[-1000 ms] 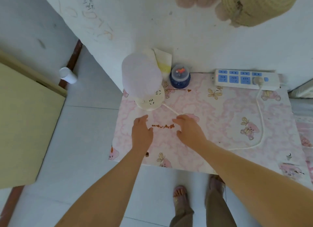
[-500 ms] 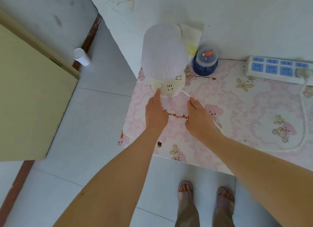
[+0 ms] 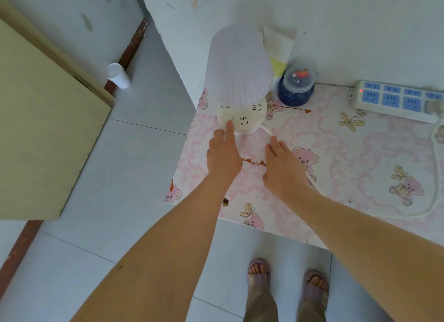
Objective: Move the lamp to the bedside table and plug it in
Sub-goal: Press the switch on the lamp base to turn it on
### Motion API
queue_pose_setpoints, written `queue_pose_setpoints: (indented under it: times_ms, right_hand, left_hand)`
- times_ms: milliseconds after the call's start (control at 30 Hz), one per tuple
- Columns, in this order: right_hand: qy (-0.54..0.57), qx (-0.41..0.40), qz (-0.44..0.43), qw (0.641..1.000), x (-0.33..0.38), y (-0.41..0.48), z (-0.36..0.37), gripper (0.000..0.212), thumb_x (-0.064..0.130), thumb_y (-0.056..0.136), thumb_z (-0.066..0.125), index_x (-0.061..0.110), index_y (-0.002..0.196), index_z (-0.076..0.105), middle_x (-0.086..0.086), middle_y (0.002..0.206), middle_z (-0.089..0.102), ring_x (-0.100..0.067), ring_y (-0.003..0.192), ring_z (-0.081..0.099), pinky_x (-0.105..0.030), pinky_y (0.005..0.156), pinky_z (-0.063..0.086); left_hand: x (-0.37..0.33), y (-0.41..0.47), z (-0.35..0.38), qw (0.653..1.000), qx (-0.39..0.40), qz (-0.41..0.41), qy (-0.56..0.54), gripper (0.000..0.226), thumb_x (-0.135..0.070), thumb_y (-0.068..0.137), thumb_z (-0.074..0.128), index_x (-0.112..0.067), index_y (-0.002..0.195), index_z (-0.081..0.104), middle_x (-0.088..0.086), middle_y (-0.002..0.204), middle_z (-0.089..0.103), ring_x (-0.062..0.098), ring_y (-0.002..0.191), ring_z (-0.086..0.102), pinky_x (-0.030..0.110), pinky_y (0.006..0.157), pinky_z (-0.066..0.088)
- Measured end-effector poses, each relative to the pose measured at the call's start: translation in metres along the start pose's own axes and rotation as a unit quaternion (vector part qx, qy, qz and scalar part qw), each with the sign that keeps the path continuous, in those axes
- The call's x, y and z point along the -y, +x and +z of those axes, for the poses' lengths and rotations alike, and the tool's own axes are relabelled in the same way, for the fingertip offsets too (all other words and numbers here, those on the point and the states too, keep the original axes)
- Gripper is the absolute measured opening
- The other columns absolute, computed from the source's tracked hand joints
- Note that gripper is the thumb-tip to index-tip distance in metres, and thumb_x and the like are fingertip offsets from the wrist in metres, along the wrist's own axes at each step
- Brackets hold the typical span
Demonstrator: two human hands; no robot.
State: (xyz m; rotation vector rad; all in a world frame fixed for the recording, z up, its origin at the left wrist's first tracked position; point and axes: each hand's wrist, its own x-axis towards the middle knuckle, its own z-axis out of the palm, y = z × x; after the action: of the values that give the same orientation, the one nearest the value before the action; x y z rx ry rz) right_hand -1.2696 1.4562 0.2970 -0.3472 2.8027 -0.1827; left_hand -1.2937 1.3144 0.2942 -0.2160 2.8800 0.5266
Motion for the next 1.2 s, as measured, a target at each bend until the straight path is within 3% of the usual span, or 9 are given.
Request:
queue_pose_setpoints:
  times_ms: [200, 333, 600, 800, 900, 1033, 1200]
  right_hand:
    - [0.040, 0.014, 0.000, 0.999, -0.003, 0.002, -0.007, 0.063, 0.014, 0.085, 0.053, 0.001, 0.141, 0.026, -0.012, 0.158, 0.013, -0.027, 0.143, 0.020, -0.034, 0.112, 0.031]
    - [0.041, 0.016, -0.006, 0.999, -0.005, 0.002, -0.012, 0.059, 0.014, 0.083, 0.056, 0.000, 0.135, 0.033, -0.014, 0.156, 0.018, -0.027, 0.138, 0.028, -0.033, 0.107, 0.035]
    - [0.043, 0.027, -0.015, 0.999, -0.009, 0.004, -0.016, 0.066, 0.019, 0.082, 0.057, 0.000, 0.139, 0.029, -0.010, 0.157, 0.016, -0.024, 0.139, 0.028, -0.032, 0.105, 0.037]
    - [0.000, 0.052, -0.023, 0.998, -0.008, 0.006, -0.018, 0.074, 0.028, 0.083, 0.056, 0.000, 0.143, 0.023, -0.013, 0.158, 0.011, -0.025, 0.141, 0.024, -0.032, 0.109, 0.034]
    - [-0.011, 0.059, -0.025, 0.998, -0.008, 0.006, -0.020, 0.077, 0.031, 0.082, 0.055, -0.001, 0.143, 0.021, -0.015, 0.158, 0.010, -0.026, 0.140, 0.023, -0.032, 0.109, 0.033]
    - [0.001, 0.074, -0.029, 0.997, -0.010, 0.004, -0.018, 0.077, 0.025, 0.080, 0.056, -0.002, 0.143, 0.020, -0.014, 0.159, 0.006, -0.026, 0.144, 0.016, -0.034, 0.104, 0.039]
    - [0.039, 0.103, -0.032, 0.993, -0.016, 0.005, -0.019, 0.082, 0.018, 0.081, 0.058, 0.000, 0.147, 0.012, -0.009, 0.160, -0.004, -0.025, 0.147, 0.004, -0.036, 0.111, 0.035]
  left_hand:
    - [0.000, -0.001, 0.002, 0.994, -0.043, 0.022, 0.094, 0.085, -0.003, 0.080, 0.058, -0.011, 0.151, 0.013, 0.010, 0.158, 0.011, 0.032, 0.138, 0.026, 0.036, 0.088, 0.051]
    - [-0.001, -0.002, 0.002, 0.996, -0.030, 0.048, 0.065, 0.080, 0.006, 0.081, 0.054, -0.003, 0.150, 0.015, 0.003, 0.162, 0.010, 0.025, 0.149, 0.014, 0.035, 0.095, 0.051]
    - [0.002, -0.004, -0.004, 0.993, -0.026, 0.066, 0.092, 0.083, 0.009, 0.079, 0.055, -0.003, 0.151, 0.015, 0.004, 0.162, 0.012, 0.024, 0.147, 0.021, 0.035, 0.092, 0.053]
    - [-0.002, 0.000, -0.011, 0.987, -0.011, 0.057, 0.152, 0.090, 0.002, 0.074, 0.065, -0.005, 0.150, 0.016, 0.001, 0.160, 0.016, 0.021, 0.141, 0.035, 0.031, 0.078, 0.051]
    - [-0.004, -0.001, -0.008, 0.989, -0.001, 0.044, 0.144, 0.095, 0.000, 0.075, 0.067, -0.004, 0.151, 0.010, 0.002, 0.161, 0.009, 0.022, 0.144, 0.029, 0.032, 0.078, 0.053]
    - [-0.004, -0.003, 0.005, 0.994, 0.013, 0.034, 0.105, 0.102, 0.001, 0.079, 0.065, -0.003, 0.150, -0.007, 0.005, 0.163, -0.007, 0.025, 0.151, 0.005, 0.034, 0.085, 0.056]
    - [-0.003, -0.002, 0.008, 0.996, 0.012, 0.032, 0.078, 0.105, 0.001, 0.079, 0.065, -0.004, 0.150, -0.013, 0.006, 0.163, -0.011, 0.026, 0.151, 0.001, 0.036, 0.094, 0.052]
